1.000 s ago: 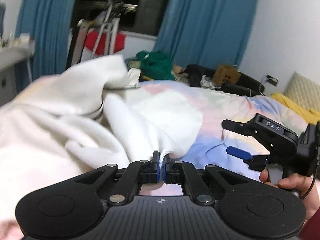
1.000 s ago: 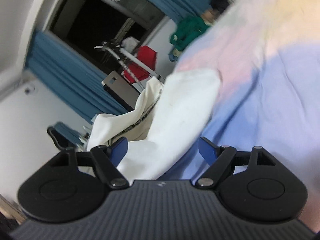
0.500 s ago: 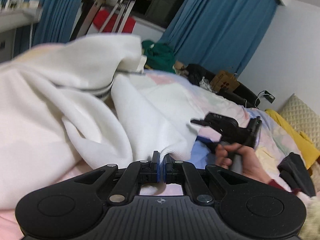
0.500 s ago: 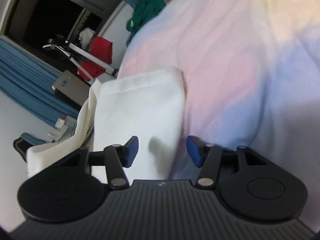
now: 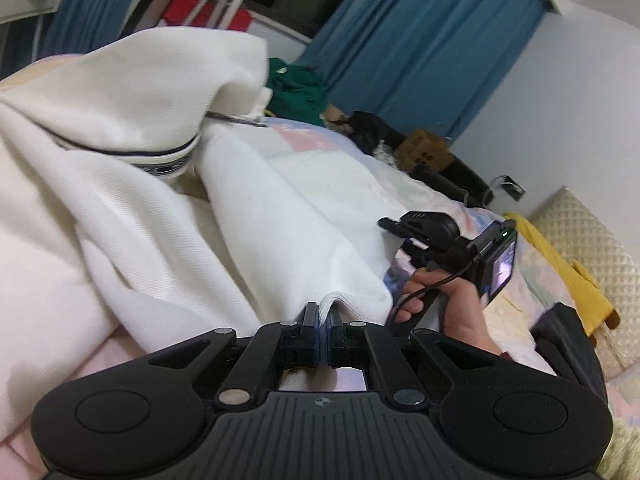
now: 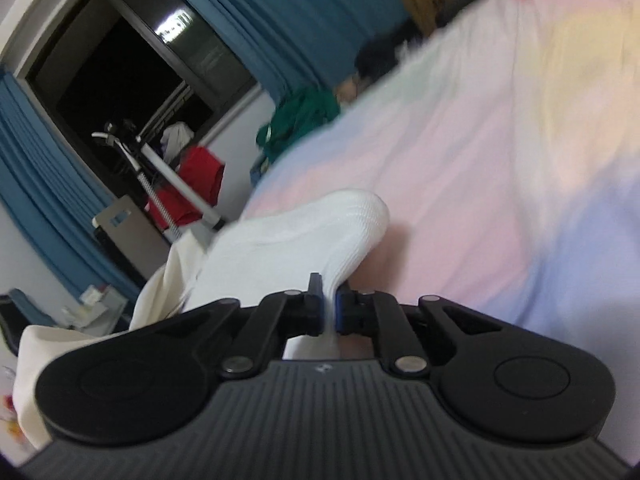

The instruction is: Fold clothes

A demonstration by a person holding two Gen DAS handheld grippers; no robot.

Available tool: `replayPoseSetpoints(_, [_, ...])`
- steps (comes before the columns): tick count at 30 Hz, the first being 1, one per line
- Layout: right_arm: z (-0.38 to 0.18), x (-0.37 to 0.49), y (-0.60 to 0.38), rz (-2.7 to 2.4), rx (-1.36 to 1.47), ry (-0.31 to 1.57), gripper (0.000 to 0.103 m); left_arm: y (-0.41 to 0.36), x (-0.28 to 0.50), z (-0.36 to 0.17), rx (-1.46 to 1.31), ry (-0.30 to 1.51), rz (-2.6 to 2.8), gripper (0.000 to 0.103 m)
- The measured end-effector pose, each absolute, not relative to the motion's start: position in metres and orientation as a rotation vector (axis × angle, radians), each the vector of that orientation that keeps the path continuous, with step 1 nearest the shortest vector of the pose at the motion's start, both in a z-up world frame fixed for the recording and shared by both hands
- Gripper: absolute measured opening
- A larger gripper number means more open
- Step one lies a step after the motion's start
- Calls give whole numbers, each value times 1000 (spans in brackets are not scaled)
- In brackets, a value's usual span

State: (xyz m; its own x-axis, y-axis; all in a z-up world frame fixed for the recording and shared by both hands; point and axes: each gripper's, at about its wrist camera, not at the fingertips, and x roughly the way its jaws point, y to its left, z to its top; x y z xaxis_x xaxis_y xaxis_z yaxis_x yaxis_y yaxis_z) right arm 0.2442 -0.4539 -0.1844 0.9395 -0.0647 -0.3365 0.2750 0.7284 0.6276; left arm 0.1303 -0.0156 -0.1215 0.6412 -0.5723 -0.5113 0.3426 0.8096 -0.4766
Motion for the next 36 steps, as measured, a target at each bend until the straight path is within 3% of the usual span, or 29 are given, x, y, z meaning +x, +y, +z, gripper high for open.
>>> replayPoseSetpoints(6, [-141, 195, -506, -378, 752, 279, 8, -33, 134, -134, -345, 754, -646, 3])
replayPoseSetpoints(15, [-117, 93, -589, -619, 852, 430, 8, -54, 127, -135, -295, 735, -738, 7])
replayPoseSetpoints(19, [-152, 77, -601, -609, 896, 536, 8, -57, 119, -135, -273, 748, -721, 9])
replayPoseSetpoints(22, [-189, 73, -613, -616, 1094, 602, 8, -55, 119, -141, -281, 789, -691, 9])
replayPoseSetpoints(25, [-211, 60, -624, -581, 1329, 549, 9, -50, 121, -144, -285, 830, -664, 11])
replayPoseSetpoints(29, [-218, 55, -632, -542, 1386, 540, 9, -45, 117, -143, -325, 864, -647, 15])
replayPoseSetpoints(32, [-218, 52, -633, -528, 1389, 537, 10, -41, 114, -140, -329, 866, -613, 25])
replayPoseSetpoints(34, [-215, 54, -630, -531, 1355, 544, 10, -36, 113, -138, -349, 875, -567, 51])
replayPoseSetpoints(36, [-210, 59, -625, -529, 1319, 555, 10, -26, 111, -134, -379, 873, -526, 61])
